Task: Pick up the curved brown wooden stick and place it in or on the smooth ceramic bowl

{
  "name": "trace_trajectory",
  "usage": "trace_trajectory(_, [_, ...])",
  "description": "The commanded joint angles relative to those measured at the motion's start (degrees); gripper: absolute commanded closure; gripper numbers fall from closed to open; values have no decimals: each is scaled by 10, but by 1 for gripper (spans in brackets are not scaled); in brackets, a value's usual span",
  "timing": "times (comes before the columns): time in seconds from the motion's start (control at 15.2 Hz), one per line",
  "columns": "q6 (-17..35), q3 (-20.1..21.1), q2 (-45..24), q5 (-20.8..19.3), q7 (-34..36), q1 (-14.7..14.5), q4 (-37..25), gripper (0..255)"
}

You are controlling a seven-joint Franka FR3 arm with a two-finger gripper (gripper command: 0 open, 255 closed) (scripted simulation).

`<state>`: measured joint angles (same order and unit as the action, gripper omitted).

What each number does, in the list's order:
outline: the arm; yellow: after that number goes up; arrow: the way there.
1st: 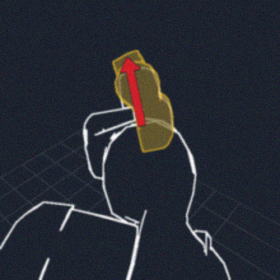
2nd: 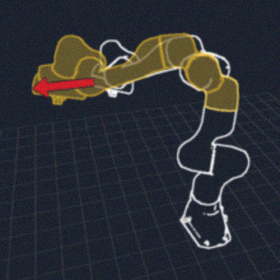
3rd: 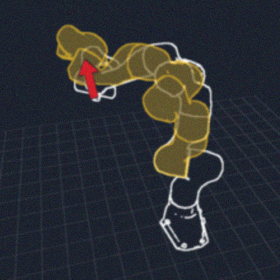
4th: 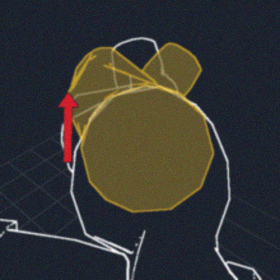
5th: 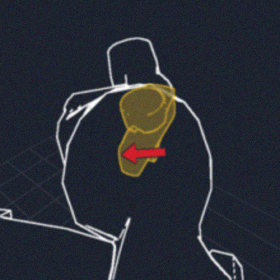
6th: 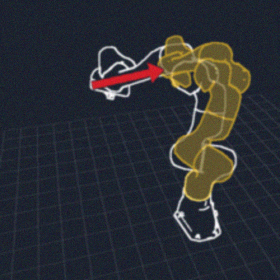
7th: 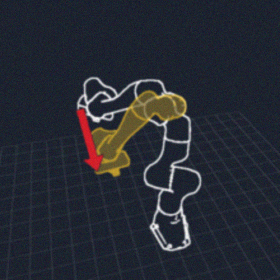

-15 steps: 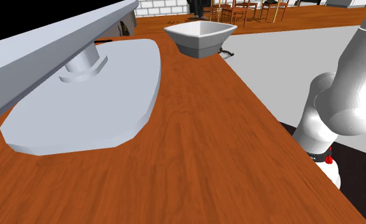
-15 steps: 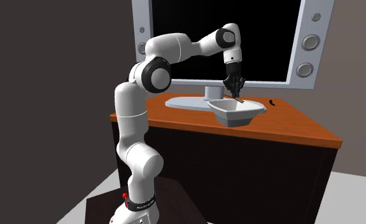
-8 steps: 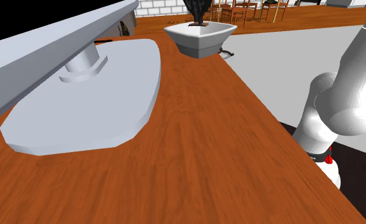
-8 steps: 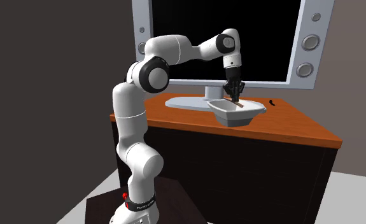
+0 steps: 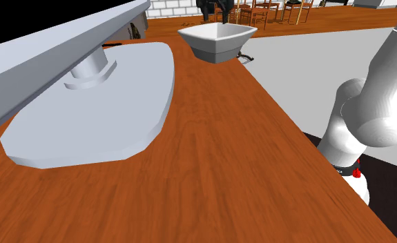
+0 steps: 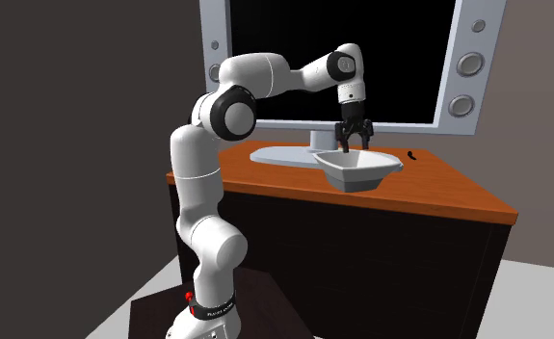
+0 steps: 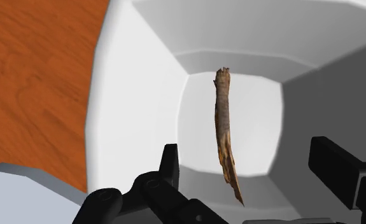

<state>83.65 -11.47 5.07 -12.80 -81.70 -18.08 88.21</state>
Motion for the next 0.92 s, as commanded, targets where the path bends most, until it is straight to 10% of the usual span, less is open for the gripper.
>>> trace_trajectory(0.0, [0, 0, 0, 0, 0, 0, 0, 0])
trace_trajectory(0.33, [-84, 4, -41, 5, -10, -3, -125, 0])
trace_trajectory(0.86, [-84, 4, -41, 5, -10, -3, -125, 0])
